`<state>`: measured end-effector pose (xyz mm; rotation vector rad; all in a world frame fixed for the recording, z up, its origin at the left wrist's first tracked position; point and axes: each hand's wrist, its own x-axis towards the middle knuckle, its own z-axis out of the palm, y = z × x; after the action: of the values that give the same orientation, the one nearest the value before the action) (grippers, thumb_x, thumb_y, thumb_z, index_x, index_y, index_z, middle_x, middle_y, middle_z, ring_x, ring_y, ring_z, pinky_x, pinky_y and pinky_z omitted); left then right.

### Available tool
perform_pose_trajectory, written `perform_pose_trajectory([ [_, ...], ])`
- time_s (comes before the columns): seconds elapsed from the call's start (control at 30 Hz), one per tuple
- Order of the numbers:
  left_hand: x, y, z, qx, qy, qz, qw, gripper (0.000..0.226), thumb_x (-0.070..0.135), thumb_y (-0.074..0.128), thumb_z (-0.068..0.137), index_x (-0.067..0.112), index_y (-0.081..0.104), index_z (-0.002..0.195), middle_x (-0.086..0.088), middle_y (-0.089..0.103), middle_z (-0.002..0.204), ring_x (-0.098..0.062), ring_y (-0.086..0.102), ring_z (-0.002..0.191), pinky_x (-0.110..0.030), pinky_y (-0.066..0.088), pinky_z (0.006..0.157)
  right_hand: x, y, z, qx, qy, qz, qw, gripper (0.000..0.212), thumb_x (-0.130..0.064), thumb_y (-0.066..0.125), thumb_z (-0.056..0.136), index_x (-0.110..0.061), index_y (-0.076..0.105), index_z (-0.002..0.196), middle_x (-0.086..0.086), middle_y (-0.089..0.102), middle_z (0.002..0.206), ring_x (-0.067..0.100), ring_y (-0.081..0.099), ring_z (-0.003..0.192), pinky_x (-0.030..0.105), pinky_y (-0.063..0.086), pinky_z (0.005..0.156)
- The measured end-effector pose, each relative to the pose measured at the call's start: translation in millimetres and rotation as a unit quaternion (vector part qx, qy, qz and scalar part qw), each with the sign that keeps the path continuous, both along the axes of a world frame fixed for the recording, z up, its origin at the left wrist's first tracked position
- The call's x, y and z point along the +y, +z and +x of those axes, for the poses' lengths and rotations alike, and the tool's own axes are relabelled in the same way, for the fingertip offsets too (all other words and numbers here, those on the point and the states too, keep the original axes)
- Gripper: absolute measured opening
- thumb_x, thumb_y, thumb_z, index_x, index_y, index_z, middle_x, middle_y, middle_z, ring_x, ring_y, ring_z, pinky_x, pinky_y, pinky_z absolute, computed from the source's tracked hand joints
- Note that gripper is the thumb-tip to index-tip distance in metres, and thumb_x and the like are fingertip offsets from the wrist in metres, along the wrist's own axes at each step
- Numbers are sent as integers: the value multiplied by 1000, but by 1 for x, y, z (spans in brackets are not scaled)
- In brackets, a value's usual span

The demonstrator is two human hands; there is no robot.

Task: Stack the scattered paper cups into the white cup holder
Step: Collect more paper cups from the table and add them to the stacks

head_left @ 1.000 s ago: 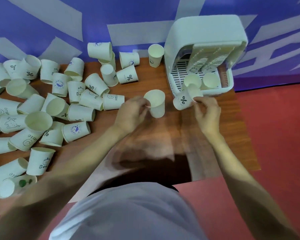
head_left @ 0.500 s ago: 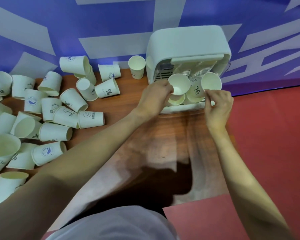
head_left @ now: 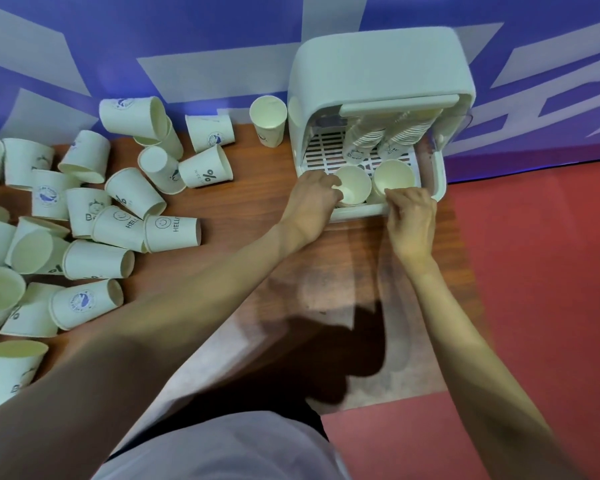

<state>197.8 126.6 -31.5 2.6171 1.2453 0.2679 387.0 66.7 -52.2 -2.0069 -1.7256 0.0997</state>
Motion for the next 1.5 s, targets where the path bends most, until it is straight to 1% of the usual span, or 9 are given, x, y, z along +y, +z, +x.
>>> perform_pose_trajectory([
  [0.13, -14, 2, -18, -73, 27, 40, 996, 28, 11, 68, 79, 6, 67, 106, -15, 65, 113, -35, 59, 101, -43, 44, 88, -4, 8, -14, 21, 12, 21, 999, 30, -13, 56, 92, -4, 61, 120, 12, 64, 107, 32, 53, 105, 39, 39, 88],
  [0.27, -41, 5, -64, -114, 92, 35, 989, 28, 10, 63, 82, 5, 63, 109, -14, 62, 111, -33, 57, 101, -43, 44, 87, -14, 16, -56, 37, 84, 40, 995, 31, -13, 55, 92, -3, 60, 121, 13, 64, 110, 30, 53, 105, 42, 42, 93],
  [0.6, -126, 4, -231, -86, 281, -61, 954, 35, 7, 59, 76, 4, 65, 111, -14, 62, 111, -33, 57, 100, -41, 47, 86, -29, 13, -208, 31, 319, -147, 936, 47, -16, 54, 93, -7, 46, 138, 10, 55, 133, 28, 46, 126, 45, 38, 105],
  [0.8, -162, 0, -307, -115, 447, -77, 884, 31, 3, 62, 79, 0, 63, 109, -18, 59, 112, -34, 56, 104, -41, 46, 91, -14, 18, -276, -10, 367, -204, 908, 64, -17, 52, 94, -14, 20, 150, 6, 23, 155, 26, 22, 142, 45, 24, 115],
  [0.97, -177, -2, -333, -127, 491, -85, 858, 31, 0, 60, 78, -5, 60, 108, -23, 55, 114, -39, 56, 100, -42, 47, 86, 5, 17, -315, -48, 395, -222, 890, 70, -13, 52, 94, -19, 13, 152, 8, 14, 158, 29, 12, 145, 45, 17, 115],
  [1.1, -180, -2, -340, -142, 534, -115, 825, 45, 4, 60, 81, -7, 51, 124, -25, 47, 126, -39, 51, 111, -39, 42, 94, 13, 9, -334, -121, 419, -237, 868, 70, -12, 51, 94, -18, 12, 152, 9, 12, 158, 32, 12, 144, 46, 18, 114],
  [1.2, -179, -4, -342, -129, 565, -153, 800, 53, 14, 60, 84, -1, 43, 131, -21, 41, 131, -40, 54, 104, -41, 46, 83, 10, 3, -334, -155, 423, -235, 862, 68, -10, 50, 94, -17, 16, 151, 12, 14, 158, 33, 16, 143, 45, 21, 114],
  [1.3, -178, -5, -343, -117, 581, -165, 788, 57, 20, 59, 85, 2, 38, 135, -21, 37, 134, -42, 57, 98, -43, 48, 75, 5, 2, -327, -155, 407, -214, 874, 64, -6, 53, 90, -15, 27, 148, 15, 25, 153, 35, 31, 134, 44, 31, 105],
  [1.5, -176, -7, -341, -101, 587, -184, 782, 48, 23, 58, 89, 3, 40, 128, -21, 53, 116, -40, 56, 101, -45, 47, 74, -12, 3, -300, -126, 352, -239, 896, 58, -22, 64, 89, -15, 37, 140, 10, 29, 150, 33, 42, 119, 44, 37, 102],
])
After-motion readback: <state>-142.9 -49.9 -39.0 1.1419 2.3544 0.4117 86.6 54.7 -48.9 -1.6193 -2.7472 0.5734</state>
